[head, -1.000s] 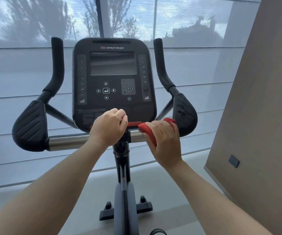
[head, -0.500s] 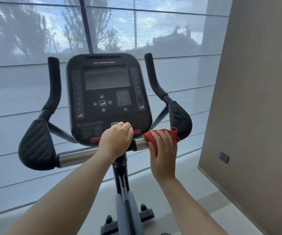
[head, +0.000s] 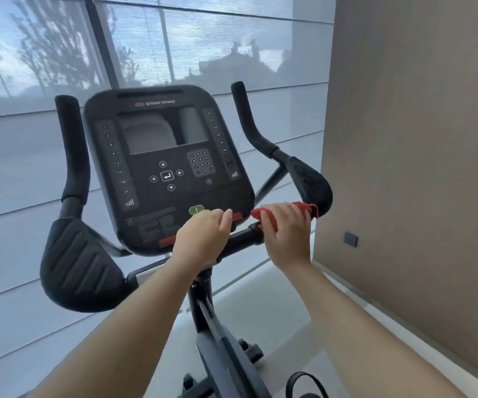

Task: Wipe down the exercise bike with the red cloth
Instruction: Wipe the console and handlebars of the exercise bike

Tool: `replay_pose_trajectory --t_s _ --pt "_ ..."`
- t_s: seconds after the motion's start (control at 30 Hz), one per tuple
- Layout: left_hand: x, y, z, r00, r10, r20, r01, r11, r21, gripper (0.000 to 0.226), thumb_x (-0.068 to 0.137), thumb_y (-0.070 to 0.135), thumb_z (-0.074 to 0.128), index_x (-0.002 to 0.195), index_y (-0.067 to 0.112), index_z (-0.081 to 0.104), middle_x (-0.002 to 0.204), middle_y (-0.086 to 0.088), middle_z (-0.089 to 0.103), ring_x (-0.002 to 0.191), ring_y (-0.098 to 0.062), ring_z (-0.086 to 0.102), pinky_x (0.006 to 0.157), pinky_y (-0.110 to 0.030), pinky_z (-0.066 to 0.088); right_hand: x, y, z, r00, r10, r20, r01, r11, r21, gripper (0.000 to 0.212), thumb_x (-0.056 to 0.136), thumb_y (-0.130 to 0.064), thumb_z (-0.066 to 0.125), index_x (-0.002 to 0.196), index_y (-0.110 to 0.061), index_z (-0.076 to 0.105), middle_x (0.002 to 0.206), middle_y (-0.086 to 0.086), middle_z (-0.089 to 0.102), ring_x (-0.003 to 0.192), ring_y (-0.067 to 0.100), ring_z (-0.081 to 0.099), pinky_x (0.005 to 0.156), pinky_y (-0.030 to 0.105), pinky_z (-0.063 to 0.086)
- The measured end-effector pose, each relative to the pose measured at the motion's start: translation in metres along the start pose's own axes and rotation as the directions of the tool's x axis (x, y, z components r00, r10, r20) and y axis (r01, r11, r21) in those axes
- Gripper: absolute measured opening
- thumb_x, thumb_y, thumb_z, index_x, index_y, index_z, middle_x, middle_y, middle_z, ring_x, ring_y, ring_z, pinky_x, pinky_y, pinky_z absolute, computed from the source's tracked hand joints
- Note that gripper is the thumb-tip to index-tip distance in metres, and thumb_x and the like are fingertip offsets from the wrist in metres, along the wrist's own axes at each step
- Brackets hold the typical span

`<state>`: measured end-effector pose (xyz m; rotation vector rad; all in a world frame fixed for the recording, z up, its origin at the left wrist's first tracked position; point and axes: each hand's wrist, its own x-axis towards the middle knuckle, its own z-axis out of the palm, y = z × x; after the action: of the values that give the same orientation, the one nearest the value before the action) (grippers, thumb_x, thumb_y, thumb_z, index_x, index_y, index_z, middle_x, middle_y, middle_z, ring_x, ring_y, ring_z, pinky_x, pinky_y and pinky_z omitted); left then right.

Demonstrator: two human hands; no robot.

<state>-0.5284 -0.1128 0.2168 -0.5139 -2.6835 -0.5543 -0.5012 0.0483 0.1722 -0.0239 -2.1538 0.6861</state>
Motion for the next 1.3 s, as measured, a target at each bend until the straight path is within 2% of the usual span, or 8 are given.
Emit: replay_pose_trajectory --t_s 0.1,0.3,0.5,0.7,0.83,0.93,1.1,1.3 --pt "0.001 -0.004 0.002 1.000 -0.002 -0.013 0.002 0.999 -0.033 0.045 0.100 0.039 0.025 0.075 0.012 0.052 0.077 -0.005 0.056 0.079 -0.027 0.055 0.067 -0.037 0.042 0.006 -0.007 0.000 0.998 0.058 0.006 -0.058 0.998 -0.029 0.028 0.097 -0.030 0.040 0.085 -0.022 0.064 0.089 -0.006 0.066 0.092 0.017 0.055 0.099 0.036 0.031" --pt "0.001 -0.009 0.005 0.999 0.010 -0.034 -0.012 0.997 -0.072 0.044 0.100 0.039 0.026 0.078 0.011 0.051 0.070 -0.003 0.053 0.072 -0.026 0.053 0.061 -0.035 0.037 -0.029 -0.025 0.008 0.994 -0.103 0.022 0.103 0.995 0.007 0.034 0.097 -0.031 0.034 0.106 -0.017 0.063 0.110 0.000 0.062 0.110 0.019 0.050 0.102 0.037 0.033" --pt "-0.002 -0.009 0.005 1.000 0.006 -0.003 -0.006 0.998 -0.069 0.044 0.099 0.042 0.026 0.080 0.011 0.052 0.072 -0.003 0.056 0.069 -0.024 0.052 0.060 -0.034 0.036 -0.012 -0.015 -0.004 0.994 0.097 0.041 -0.096 0.995 -0.017 0.026 0.097 -0.026 0.041 0.104 -0.016 0.064 0.108 0.000 0.062 0.110 0.019 0.049 0.101 0.037 0.033" --pt "0.004 -0.012 0.010 1.000 0.011 -0.006 -0.012 0.999 -0.052 0.043 0.098 0.044 0.026 0.081 0.014 0.052 0.070 -0.001 0.055 0.067 -0.022 0.052 0.056 -0.033 0.035 -0.011 -0.011 -0.010 0.990 -0.050 0.135 0.045 0.998 0.038 0.019 0.096 -0.021 0.048 0.104 -0.019 0.065 0.106 -0.003 0.063 0.105 0.016 0.051 0.100 0.037 0.035" --pt "0.008 -0.009 0.007 0.997 0.071 -0.011 -0.071 0.997 -0.022 0.038 0.097 0.042 0.028 0.086 0.017 0.055 0.078 0.003 0.057 0.071 -0.019 0.055 0.056 -0.032 0.038 0.013 0.001 -0.034 0.976 0.206 0.068 -0.217 0.929 0.301 0.018 0.097 -0.022 0.045 0.097 -0.029 0.062 0.098 -0.012 0.062 0.098 0.010 0.055 0.084 0.021 0.047" --pt "0.018 0.003 0.001 0.985 0.148 -0.090 -0.148 0.989 0.008 0.032 0.097 0.041 0.031 0.096 0.023 0.058 0.090 0.005 0.058 0.080 -0.017 0.055 0.060 -0.030 0.038 0.041 0.015 -0.051 0.920 0.390 -0.036 -0.334 0.829 0.449 0.015 0.098 -0.032 0.042 0.101 -0.035 0.057 0.095 -0.021 0.058 0.096 0.003 0.056 0.069 0.006 0.042" --pt "0.041 0.052 0.017 0.993 0.105 -0.060 -0.108 0.993 -0.052 0.033 0.096 0.040 0.030 0.089 0.021 0.055 0.080 0.005 0.052 0.074 -0.018 0.053 0.059 -0.030 0.034 0.079 0.053 -0.074 0.982 0.131 -0.134 -0.084 0.946 0.312 0.019 0.098 -0.026 0.042 0.103 -0.031 0.060 0.101 -0.019 0.059 0.094 -0.003 0.050 0.080 0.007 0.039" --pt "0.053 0.098 0.071 0.995 -0.081 -0.049 0.084 0.995 0.046 0.034 0.097 0.039 0.026 0.080 0.021 0.050 0.077 0.002 0.053 0.068 -0.020 0.053 0.058 -0.033 0.039 0.080 0.118 -0.039 0.962 -0.140 0.232 0.109 0.984 0.143 0.025 0.097 -0.022 0.044 0.114 -0.014 0.060 0.120 0.003 0.060 0.116 0.021 0.048 0.103 0.035 0.034"
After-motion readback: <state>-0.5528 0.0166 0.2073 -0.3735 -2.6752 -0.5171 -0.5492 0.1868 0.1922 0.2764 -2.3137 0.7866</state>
